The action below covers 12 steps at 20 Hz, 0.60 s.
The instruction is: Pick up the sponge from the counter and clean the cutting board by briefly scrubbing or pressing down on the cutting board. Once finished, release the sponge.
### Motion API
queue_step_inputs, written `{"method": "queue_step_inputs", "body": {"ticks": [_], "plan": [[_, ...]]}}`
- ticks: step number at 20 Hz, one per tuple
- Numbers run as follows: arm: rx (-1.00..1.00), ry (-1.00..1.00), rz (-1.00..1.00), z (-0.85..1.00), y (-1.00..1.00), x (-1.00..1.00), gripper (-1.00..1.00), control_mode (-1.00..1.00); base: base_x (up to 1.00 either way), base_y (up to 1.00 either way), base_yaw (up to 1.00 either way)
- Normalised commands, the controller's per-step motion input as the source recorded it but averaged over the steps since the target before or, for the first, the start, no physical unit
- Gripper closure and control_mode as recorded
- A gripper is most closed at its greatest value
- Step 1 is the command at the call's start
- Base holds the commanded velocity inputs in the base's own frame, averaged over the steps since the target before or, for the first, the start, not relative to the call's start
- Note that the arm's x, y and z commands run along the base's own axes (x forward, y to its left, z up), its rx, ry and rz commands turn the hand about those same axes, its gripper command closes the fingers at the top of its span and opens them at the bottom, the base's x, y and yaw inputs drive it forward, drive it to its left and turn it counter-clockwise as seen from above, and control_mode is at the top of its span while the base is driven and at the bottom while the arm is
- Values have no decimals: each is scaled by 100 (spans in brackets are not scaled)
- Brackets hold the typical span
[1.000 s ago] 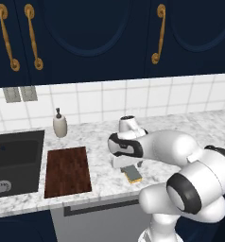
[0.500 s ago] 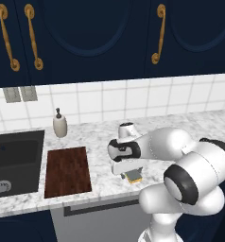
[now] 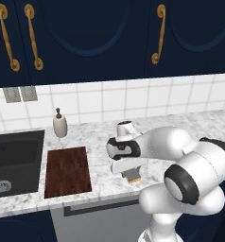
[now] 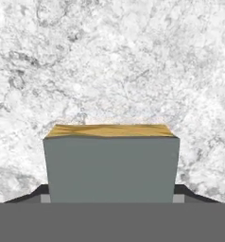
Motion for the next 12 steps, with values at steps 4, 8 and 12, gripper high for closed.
{"method": "queue_step_inputs", "body": {"ticks": [4, 8, 12], "plan": [[0, -18, -2, 46, 9, -29, 100, -100, 0, 0, 0], [0, -7, -8, 49, 47, -10, 100, -100, 0, 0, 0], [0, -10, -7, 44, 69, -5, 100, -100, 0, 0, 0]]}}
